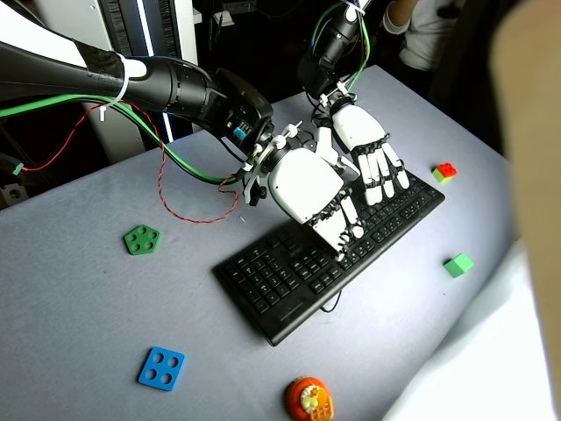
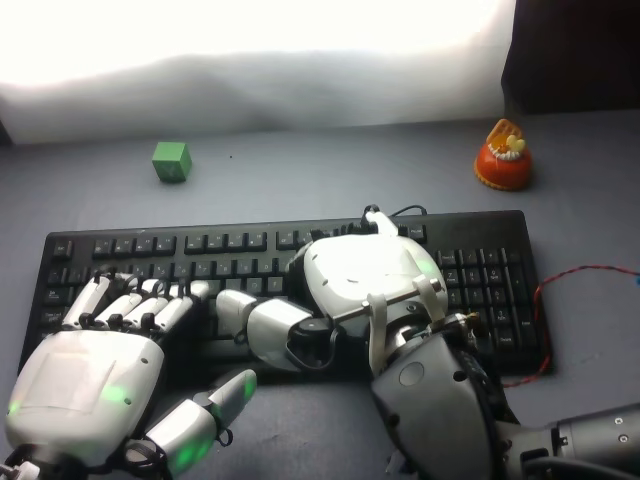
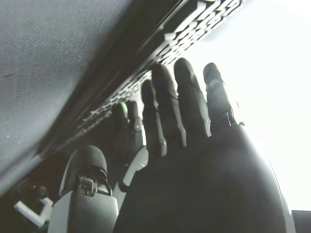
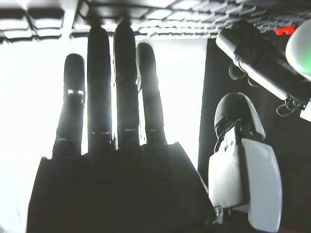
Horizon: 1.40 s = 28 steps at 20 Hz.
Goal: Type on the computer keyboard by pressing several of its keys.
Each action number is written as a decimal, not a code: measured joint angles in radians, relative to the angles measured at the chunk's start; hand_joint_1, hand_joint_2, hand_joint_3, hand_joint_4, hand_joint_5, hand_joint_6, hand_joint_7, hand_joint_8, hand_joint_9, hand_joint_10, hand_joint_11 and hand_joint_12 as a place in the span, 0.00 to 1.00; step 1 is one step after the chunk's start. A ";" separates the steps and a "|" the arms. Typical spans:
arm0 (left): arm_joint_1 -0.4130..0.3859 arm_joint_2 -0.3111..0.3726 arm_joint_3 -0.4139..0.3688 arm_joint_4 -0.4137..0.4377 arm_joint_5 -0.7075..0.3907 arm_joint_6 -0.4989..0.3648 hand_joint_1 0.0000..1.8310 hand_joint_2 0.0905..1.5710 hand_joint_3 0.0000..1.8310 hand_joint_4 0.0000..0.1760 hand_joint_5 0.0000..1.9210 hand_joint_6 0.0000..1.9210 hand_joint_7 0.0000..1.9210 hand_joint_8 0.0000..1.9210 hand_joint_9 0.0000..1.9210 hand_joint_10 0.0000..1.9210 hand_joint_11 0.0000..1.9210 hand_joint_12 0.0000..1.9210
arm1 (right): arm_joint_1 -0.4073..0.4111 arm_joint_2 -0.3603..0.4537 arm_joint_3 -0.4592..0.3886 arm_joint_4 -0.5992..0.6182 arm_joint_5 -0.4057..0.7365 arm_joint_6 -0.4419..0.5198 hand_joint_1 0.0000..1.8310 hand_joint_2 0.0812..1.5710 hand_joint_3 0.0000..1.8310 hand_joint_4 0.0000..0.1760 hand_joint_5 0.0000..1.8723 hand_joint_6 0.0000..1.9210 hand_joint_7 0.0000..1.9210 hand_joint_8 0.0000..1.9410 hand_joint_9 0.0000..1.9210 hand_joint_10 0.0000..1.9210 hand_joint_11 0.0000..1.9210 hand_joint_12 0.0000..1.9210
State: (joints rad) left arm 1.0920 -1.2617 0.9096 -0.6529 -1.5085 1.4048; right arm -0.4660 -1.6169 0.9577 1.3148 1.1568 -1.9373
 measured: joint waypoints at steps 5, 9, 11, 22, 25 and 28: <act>0.000 0.000 0.000 -0.003 -0.011 -0.010 0.02 0.79 0.00 0.00 0.29 0.01 0.34 0.02 0.22 0.02 0.00 0.23 | -0.018 -0.020 0.023 -0.051 0.019 -0.006 0.00 0.72 0.00 0.00 0.36 0.00 0.50 0.01 0.47 0.15 0.03 0.72; 0.000 0.000 0.000 -0.005 -0.012 -0.013 0.00 0.80 0.00 0.00 0.32 0.03 0.28 0.00 0.26 0.03 0.00 0.66 | -0.017 -0.020 0.022 -0.044 0.021 -0.004 0.00 0.73 0.00 0.00 0.48 0.02 0.39 0.00 0.21 0.25 0.00 0.83; 0.000 0.000 0.000 -0.006 -0.012 -0.014 0.00 0.80 0.00 0.00 0.41 0.06 0.26 0.00 0.21 0.01 0.00 0.55 | -0.017 -0.021 0.019 -0.036 0.023 -0.003 0.00 0.73 0.00 0.00 0.57 0.05 0.38 0.00 0.23 0.07 0.00 0.64; -0.001 0.011 -0.002 0.002 -0.014 -0.027 0.08 0.82 0.00 0.00 0.27 0.00 0.31 0.00 0.24 0.39 0.06 0.82 | -0.010 -0.018 0.020 -0.045 0.029 -0.014 0.00 0.75 0.00 0.00 0.39 0.00 0.49 0.00 0.34 0.63 0.29 0.91; 0.000 0.013 -0.003 0.000 -0.009 -0.034 0.11 0.82 0.00 0.00 0.29 0.01 0.33 0.01 0.21 0.37 0.00 0.78 | -0.006 -0.013 0.018 -0.039 0.027 -0.014 0.00 0.75 0.00 0.00 0.39 0.00 0.49 0.00 0.32 0.59 0.23 0.91; 0.003 0.014 -0.004 0.002 -0.007 -0.040 0.11 0.82 0.00 0.00 0.31 0.01 0.33 0.01 0.19 0.36 0.00 0.75 | -0.006 -0.011 0.016 -0.045 0.028 -0.015 0.00 0.75 0.00 0.00 0.40 0.00 0.47 0.00 0.34 0.43 0.14 0.86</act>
State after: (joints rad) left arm 1.0950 -1.2480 0.9054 -0.6514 -1.5154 1.3647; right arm -0.4721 -1.6283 0.9733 1.2701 1.1847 -1.9522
